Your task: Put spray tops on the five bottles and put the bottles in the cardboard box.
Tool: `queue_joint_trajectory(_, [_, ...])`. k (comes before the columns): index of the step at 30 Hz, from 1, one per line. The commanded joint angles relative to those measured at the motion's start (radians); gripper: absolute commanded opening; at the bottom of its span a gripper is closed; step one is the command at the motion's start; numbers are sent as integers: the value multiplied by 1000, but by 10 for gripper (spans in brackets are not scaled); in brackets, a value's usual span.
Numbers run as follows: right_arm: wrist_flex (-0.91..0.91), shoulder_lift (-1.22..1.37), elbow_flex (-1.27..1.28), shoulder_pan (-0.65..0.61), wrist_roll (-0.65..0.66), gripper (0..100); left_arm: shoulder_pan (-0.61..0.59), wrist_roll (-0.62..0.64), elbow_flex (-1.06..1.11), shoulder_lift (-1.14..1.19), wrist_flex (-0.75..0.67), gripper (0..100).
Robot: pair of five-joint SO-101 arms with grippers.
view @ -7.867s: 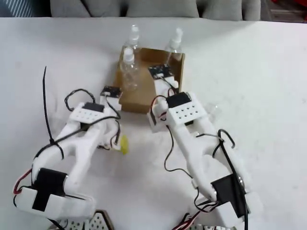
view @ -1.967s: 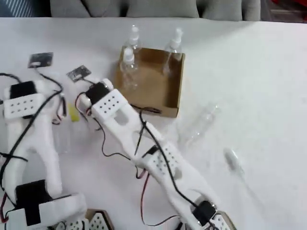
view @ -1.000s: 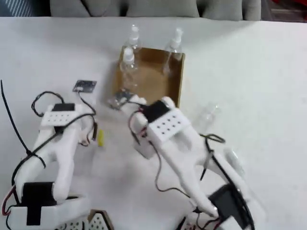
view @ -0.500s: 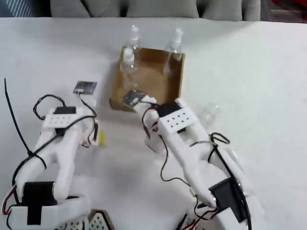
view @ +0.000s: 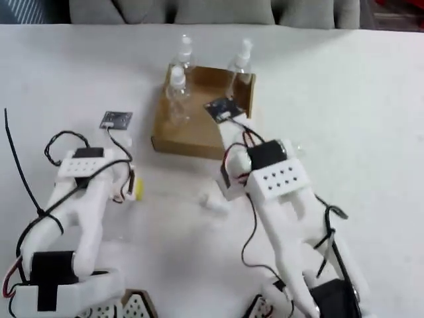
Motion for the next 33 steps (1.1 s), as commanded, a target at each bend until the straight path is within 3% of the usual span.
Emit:
queue_joint_trajectory(1, [-96,-44,57,-56,40,39,-50,0,-11,-47,-28,21])
queue_joint_trajectory(4, [-124,-44,106,-104,129,117,-53,0,-11,-47,-28,21])
queue_joint_trajectory(8, [-145,-44,147,-147,152,263,-53,0,-11,-47,-29,21])
queue_joint_trajectory(11, [-216,-44,206,-174,152,312,-53,0,-9,-47,-29,21])
queue_joint_trajectory(20, [-429,-41,345,-220,152,307,-51,0,-6,-47,-29,21])
queue_joint_trajectory(33, [-484,185,305,-200,241,89,-50,0,-5,-47,-29,21])
